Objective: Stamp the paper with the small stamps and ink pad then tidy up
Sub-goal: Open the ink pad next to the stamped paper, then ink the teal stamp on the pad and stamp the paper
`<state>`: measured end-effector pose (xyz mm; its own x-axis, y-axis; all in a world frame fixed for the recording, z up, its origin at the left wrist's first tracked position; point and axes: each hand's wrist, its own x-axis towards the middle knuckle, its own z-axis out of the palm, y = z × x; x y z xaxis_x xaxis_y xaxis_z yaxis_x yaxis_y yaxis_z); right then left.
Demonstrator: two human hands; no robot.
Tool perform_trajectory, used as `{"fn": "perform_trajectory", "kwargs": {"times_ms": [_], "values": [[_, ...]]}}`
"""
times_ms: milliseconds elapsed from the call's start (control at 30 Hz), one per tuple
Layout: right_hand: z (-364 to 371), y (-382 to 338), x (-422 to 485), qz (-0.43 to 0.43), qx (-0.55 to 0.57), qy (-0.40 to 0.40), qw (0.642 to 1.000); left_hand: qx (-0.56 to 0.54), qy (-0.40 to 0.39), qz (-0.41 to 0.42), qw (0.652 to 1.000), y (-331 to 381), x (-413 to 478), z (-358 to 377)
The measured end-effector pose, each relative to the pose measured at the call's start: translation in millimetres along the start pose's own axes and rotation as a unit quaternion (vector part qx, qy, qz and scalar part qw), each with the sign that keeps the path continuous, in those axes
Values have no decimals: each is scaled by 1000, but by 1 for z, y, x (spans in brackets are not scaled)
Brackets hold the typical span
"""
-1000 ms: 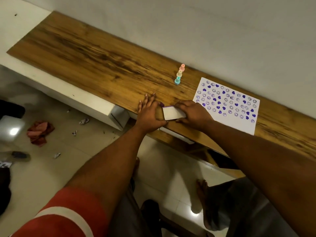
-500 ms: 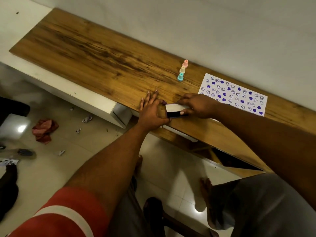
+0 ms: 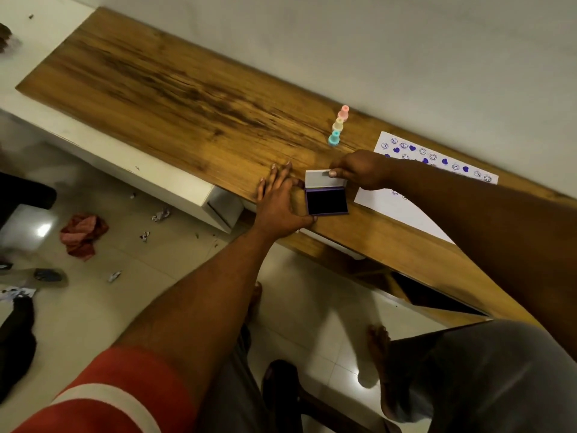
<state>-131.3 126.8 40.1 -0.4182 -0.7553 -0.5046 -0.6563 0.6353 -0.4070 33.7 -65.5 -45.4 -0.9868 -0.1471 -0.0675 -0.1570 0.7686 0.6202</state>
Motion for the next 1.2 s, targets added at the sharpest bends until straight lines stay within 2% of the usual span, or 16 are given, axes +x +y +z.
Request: {"fn": "perform_trajectory", "kwargs": {"times_ms": [567,933,1000,1100,1200], "values": [[19,8,11,14,21,142,990,1,1,-10,1000,2,1,1],[22,-1,-3,41,24,203,978,8,-13,-9,1000,5,1,-4],[23,0,-5,53,7,239,969,27,-37,-10,999,10,2,-9],[16,0,-3,90,-25,334,938,58,-73,-9,996,16,8,-20],[2,-1,5,136,-53,391,909,62,-62,-16,996,13,15,-35]]}}
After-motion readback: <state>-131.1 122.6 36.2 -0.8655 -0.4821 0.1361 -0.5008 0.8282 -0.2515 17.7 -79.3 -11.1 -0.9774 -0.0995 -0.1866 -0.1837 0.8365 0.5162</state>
